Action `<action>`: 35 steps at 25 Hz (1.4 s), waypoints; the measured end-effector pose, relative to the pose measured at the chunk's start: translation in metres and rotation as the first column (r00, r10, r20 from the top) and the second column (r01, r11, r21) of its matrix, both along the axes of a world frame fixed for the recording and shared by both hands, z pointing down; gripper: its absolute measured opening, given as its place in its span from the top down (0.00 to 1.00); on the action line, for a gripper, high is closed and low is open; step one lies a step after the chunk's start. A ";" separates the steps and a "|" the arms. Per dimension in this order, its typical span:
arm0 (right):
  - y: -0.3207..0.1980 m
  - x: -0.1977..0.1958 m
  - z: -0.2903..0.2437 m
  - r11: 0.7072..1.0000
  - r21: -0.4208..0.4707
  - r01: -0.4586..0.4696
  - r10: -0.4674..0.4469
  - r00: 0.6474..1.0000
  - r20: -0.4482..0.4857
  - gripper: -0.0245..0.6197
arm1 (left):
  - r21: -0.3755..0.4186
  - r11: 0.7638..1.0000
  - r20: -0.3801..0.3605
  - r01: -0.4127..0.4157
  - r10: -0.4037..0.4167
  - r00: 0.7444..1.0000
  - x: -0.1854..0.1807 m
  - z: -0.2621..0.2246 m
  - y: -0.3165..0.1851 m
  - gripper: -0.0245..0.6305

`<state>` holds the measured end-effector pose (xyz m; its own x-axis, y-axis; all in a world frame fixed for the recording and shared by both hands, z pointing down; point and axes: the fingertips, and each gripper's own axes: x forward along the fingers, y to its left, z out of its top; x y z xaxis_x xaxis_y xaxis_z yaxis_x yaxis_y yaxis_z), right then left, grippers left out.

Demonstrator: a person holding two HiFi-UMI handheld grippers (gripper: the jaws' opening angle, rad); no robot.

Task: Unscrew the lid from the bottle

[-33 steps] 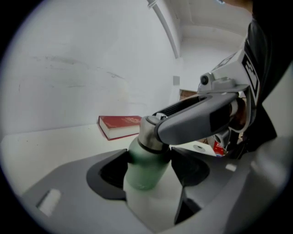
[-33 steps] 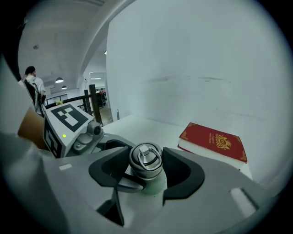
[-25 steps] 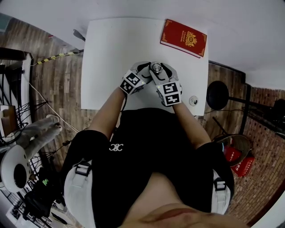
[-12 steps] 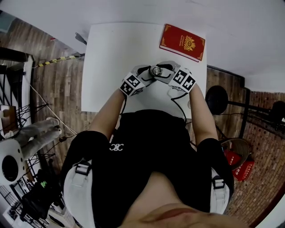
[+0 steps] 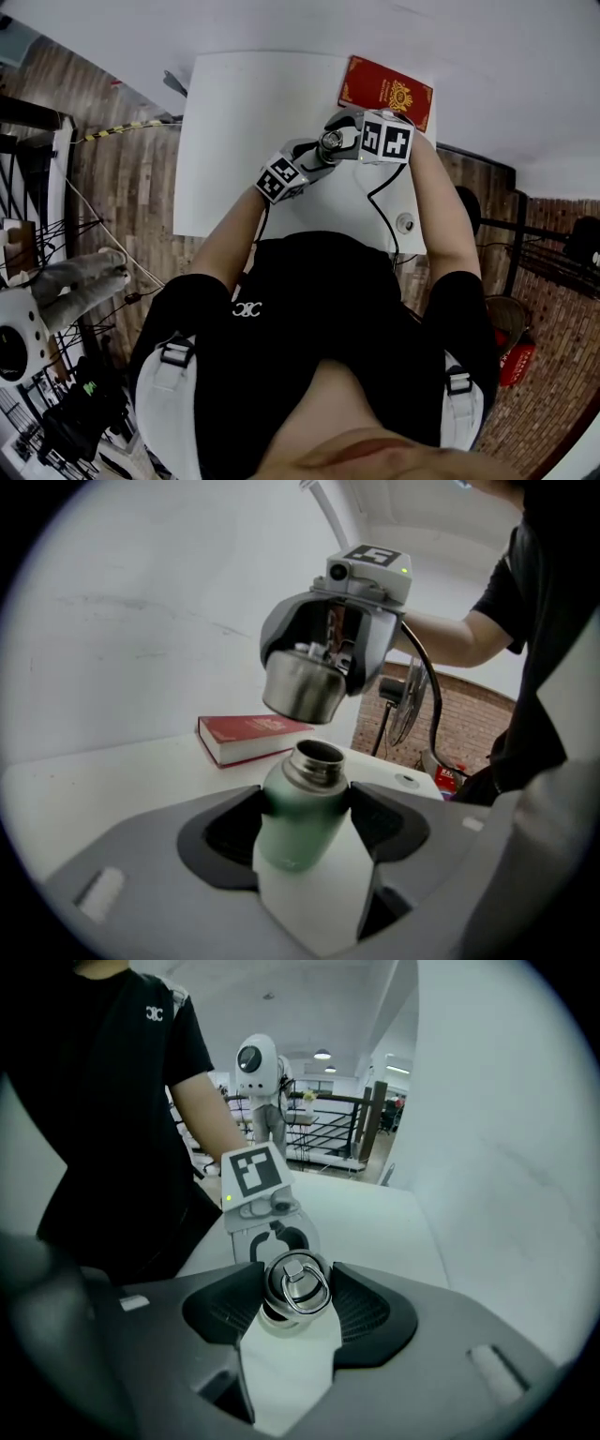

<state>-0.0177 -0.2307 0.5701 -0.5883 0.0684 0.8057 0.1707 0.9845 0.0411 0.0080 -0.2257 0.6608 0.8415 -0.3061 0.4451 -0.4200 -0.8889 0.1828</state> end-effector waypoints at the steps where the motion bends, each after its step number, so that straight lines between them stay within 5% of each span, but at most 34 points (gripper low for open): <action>1: -0.002 -0.002 -0.006 1.000 -0.009 -0.028 0.028 0.999 0.035 0.60 | 0.000 1.000 -0.001 0.003 -0.003 1.000 0.000 -0.001 0.000 0.43; 9: -0.003 0.009 -0.027 0.958 -0.061 -0.279 0.285 0.924 0.255 0.60 | 0.007 0.998 -0.001 0.067 -0.067 0.998 -0.005 -0.005 0.000 0.43; 15: -0.013 0.033 -0.057 0.867 -0.095 -0.489 0.480 0.769 0.422 0.60 | 0.110 0.972 -0.130 0.209 -0.194 0.972 -0.021 -0.066 -0.003 0.44; 18: -0.026 0.053 -0.080 0.780 -0.126 -0.613 0.582 0.637 0.505 0.60 | 0.182 0.908 -0.172 0.377 -0.348 0.922 -0.050 -0.103 -0.019 0.57; 21: -0.041 0.077 -0.106 0.666 -0.146 -0.732 0.661 0.487 0.570 0.60 | 0.278 0.797 -0.183 0.537 -0.505 0.844 -0.080 -0.145 -0.036 0.77; 24: -0.050 0.102 -0.133 0.536 -0.181 -0.825 0.700 0.315 0.641 0.60 | 0.320 0.706 -0.215 0.632 -0.596 0.774 -0.098 -0.181 -0.043 0.85; 27: -0.050 0.125 -0.158 0.437 -0.234 -0.868 0.683 0.152 0.715 0.60 | 0.346 0.635 -0.244 0.690 -0.650 0.720 -0.102 -0.211 -0.042 0.88; 31: -0.050 0.155 -0.182 0.335 -0.254 -0.907 0.634 0.018 0.773 0.60 | 0.385 0.584 -0.266 0.714 -0.671 0.692 -0.091 -0.240 -0.035 0.88; 35: -0.057 0.163 -0.185 0.282 -0.255 -0.925 0.631 -0.021 0.776 0.60 | 0.410 0.585 -0.256 0.700 -0.662 0.704 -0.083 -0.247 -0.036 0.88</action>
<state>0.1454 -0.2873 0.3846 -0.3569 -0.9341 -0.0084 -0.9297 0.3561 -0.0945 -0.0754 -0.2617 0.4135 0.3243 -0.9447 0.0487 -0.9399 -0.3276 -0.0967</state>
